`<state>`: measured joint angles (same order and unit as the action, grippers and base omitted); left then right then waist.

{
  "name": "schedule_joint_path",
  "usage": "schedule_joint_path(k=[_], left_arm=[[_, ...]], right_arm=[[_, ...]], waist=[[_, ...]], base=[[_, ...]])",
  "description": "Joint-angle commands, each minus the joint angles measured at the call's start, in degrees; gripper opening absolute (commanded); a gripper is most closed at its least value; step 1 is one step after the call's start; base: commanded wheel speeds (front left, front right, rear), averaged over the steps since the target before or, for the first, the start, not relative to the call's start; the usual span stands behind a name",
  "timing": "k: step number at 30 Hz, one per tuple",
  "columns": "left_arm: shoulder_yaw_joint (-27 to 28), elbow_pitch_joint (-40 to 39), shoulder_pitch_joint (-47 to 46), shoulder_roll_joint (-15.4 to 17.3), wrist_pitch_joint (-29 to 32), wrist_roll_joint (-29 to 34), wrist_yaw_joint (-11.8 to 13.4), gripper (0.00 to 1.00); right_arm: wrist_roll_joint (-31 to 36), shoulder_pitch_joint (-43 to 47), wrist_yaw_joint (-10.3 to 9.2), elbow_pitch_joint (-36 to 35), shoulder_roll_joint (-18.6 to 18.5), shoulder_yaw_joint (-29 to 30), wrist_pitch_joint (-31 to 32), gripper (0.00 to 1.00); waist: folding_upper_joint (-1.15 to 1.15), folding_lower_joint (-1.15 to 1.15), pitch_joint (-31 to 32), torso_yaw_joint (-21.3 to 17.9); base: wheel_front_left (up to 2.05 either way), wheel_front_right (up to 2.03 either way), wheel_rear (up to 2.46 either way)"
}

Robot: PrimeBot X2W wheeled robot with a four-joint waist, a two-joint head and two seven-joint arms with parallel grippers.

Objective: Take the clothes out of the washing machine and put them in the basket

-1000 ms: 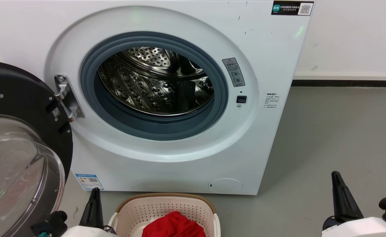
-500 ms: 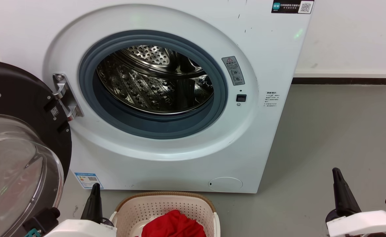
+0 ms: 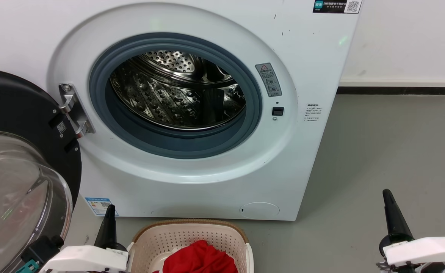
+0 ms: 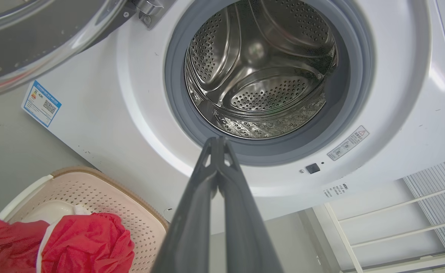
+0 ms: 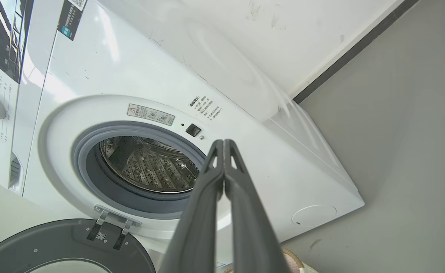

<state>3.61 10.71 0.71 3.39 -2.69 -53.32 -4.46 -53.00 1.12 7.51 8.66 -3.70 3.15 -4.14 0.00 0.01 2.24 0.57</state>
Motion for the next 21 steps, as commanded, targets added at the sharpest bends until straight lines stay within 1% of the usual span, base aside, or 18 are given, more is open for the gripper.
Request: schedule_joint_path(k=[1, 21], left_arm=[[0.2, -0.3, -1.5, 0.1, 0.3, -1.6, -0.4, 0.00], [1.3, 1.0, -3.6, -0.1, 3.5, -14.5, -1.3, 0.00]], right_arm=[[-1.7, -1.8, 0.00, -0.2, -0.5, 0.1, 0.3, 0.00], [-15.2, -3.8, -0.01, 1.7, -0.5, 0.7, 3.5, 0.00]], waist=[[0.00, 0.00, 0.0, 0.0], [0.00, -0.01, -0.7, -0.2]], base=[[0.00, 0.00, 0.00], [0.00, 0.00, 0.00]])
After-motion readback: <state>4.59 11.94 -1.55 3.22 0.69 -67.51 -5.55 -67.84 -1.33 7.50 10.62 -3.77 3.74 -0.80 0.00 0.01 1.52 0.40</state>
